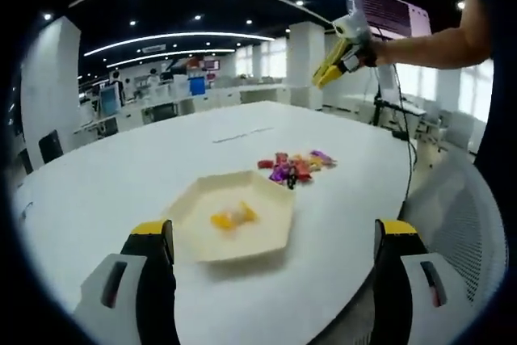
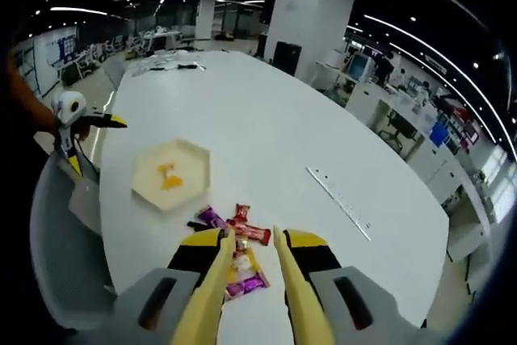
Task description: Place the target food into the container with the food tongs after gripping and lifting it, then release it inside without dropping or visibly crushing the food.
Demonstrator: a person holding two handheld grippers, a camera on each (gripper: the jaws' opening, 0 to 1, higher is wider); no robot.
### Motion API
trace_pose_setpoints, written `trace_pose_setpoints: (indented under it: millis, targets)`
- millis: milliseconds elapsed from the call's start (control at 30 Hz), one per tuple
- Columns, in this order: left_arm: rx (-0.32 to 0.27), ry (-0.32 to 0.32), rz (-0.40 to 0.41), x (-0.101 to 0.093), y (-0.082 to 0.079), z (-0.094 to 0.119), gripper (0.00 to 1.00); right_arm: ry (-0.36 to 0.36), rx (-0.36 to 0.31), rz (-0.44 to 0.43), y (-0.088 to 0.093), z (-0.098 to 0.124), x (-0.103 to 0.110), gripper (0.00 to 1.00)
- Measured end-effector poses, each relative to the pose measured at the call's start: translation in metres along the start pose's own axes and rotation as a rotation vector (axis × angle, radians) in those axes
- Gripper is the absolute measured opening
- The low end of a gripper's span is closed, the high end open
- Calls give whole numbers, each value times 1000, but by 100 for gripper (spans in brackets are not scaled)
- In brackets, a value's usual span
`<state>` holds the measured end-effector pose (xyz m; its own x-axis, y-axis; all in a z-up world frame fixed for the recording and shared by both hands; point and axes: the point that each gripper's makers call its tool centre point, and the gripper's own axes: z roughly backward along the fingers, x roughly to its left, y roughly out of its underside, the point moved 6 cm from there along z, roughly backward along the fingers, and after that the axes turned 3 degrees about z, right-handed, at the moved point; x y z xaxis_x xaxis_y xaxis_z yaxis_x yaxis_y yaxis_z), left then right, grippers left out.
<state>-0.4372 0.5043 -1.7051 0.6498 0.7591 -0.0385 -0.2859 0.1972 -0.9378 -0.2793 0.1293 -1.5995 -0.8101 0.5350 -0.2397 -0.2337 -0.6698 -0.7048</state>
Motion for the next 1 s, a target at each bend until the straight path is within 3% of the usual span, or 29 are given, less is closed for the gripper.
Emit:
trace_pose_setpoints:
  millis: [100, 167, 233, 300, 400, 567, 700, 1000]
  targets:
    - [19, -30, 73, 2, 9, 1, 100, 0, 2, -14, 6, 1, -2, 28]
    - [65, 10, 102, -8, 14, -3, 100, 16, 11, -22, 11, 0, -4, 28]
    - [65, 3, 17, -9, 12, -7, 100, 39, 24, -51, 19, -3, -7, 28]
    - [43, 13, 18, -13, 14, -9, 100, 40, 28, -69, 25, -7, -8, 28]
    - [81, -2, 9, -10, 22, -12, 100, 51, 36, -86, 33, -12, -9, 28]
    - [92, -1, -17, -12, 24, -14, 99, 75, 40, -143, 46, -18, -15, 28]
    - [89, -20, -26, -9, 24, -13, 99, 151, 53, -181, 60, -24, -17, 28]
    - [90, -28, -31, -8, 24, -13, 99, 173, 83, -246, 91, -47, -4, 28]
